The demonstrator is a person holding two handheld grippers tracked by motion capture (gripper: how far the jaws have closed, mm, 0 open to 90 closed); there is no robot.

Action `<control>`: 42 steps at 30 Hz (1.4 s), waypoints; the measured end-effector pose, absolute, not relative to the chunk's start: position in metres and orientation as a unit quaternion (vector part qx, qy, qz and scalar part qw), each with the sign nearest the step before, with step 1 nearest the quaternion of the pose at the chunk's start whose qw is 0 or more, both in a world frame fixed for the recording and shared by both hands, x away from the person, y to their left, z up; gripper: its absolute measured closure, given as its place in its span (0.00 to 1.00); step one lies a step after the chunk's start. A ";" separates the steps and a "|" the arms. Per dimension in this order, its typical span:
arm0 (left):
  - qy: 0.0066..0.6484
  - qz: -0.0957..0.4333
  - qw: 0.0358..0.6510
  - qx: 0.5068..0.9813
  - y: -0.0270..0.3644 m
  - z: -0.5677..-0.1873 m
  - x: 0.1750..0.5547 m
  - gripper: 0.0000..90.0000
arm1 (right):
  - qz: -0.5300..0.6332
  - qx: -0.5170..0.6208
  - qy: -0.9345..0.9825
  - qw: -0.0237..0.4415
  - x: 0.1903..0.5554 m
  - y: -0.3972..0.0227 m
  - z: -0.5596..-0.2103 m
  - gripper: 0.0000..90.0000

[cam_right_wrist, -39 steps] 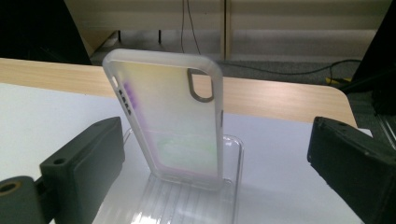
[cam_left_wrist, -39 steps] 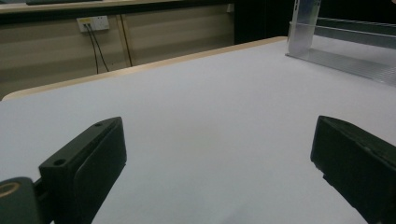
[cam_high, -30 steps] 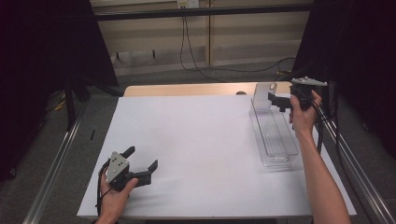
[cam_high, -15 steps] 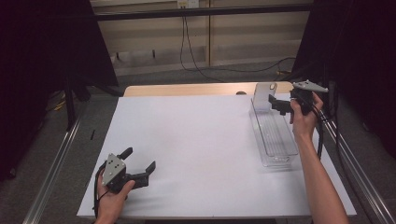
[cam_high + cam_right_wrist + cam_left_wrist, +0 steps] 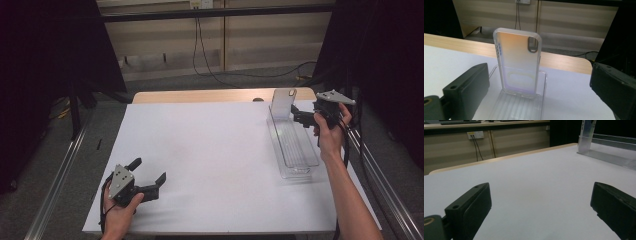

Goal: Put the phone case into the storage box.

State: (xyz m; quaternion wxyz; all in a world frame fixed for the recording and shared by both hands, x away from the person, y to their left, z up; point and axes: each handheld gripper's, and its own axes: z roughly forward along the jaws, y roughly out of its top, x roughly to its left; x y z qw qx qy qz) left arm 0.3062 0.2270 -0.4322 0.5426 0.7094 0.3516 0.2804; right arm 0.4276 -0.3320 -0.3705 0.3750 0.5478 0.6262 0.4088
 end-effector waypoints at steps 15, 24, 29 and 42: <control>0.355 0.280 0.543 0.707 0.229 -0.432 0.306 0.04 | 0.424 0.541 0.598 0.413 0.404 -0.335 -0.377 0.11; 0.359 0.282 0.546 0.703 0.232 -0.431 0.305 0.04 | 0.423 0.537 0.595 0.423 0.383 -0.345 -0.375 0.02; 0.361 0.285 0.544 0.702 0.231 -0.431 0.305 0.04 | 0.440 0.526 0.596 0.418 0.370 -0.348 -0.373 0.02; 0.364 0.277 0.550 0.699 0.230 -0.431 0.304 0.04 | 0.466 0.509 0.594 0.414 0.341 -0.340 -0.380 0.00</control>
